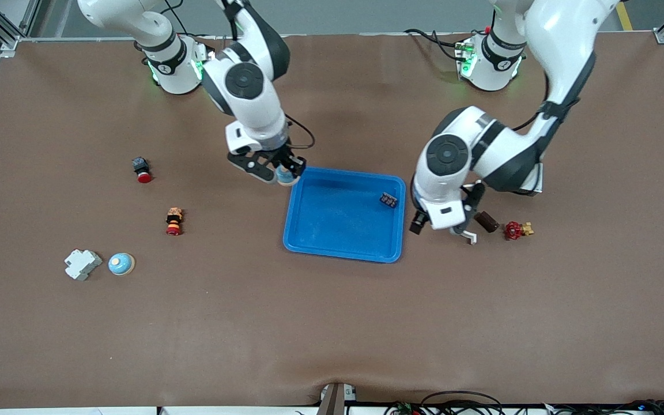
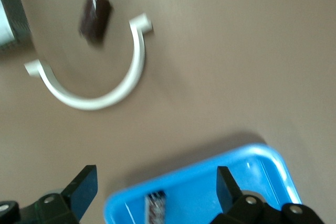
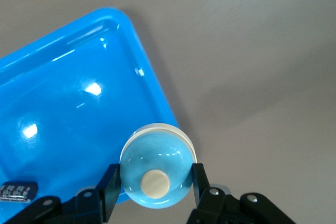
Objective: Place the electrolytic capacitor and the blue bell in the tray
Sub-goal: 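Lower the bell into the tray while the left gripper grasps the second capacitor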
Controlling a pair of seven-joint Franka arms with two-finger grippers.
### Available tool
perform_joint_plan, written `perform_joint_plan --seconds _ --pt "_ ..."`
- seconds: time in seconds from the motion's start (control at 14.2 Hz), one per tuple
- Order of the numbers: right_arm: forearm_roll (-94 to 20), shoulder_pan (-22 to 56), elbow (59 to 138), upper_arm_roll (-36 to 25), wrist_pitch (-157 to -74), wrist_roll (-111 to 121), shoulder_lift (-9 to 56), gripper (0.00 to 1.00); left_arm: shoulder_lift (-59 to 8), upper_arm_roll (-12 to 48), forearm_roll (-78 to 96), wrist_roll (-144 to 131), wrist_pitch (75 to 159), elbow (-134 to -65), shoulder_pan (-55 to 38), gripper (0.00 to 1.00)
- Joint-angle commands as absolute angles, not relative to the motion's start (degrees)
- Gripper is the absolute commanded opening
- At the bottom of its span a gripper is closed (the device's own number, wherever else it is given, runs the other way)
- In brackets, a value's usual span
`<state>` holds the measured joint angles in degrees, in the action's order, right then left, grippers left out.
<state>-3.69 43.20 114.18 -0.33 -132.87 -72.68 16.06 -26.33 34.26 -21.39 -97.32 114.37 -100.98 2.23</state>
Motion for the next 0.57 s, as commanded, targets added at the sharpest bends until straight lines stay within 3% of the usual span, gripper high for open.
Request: perform_joint_plan --seconds 0.0,0.28,0.49 --pt "-3.8 45.0 108.0 -1.1 -132.6 -76.3 22.6 0.00 -25.1 34.7 -21.7 -88.5 111.4 -101.9 7.7 1.00" --pt "-3.7 46.7 104.2 -1.1 -132.6 -79.8 27.7 0.00 -27.4 34.6 -22.1 -78.9 111.9 -103.5 15.3 1.00" --pt "-3.5 46.7 102.2 -1.2 -132.6 -80.2 30.2 0.00 -29.0 34.4 -23.5 -77.6 118.0 -106.9 19.0 1.00"
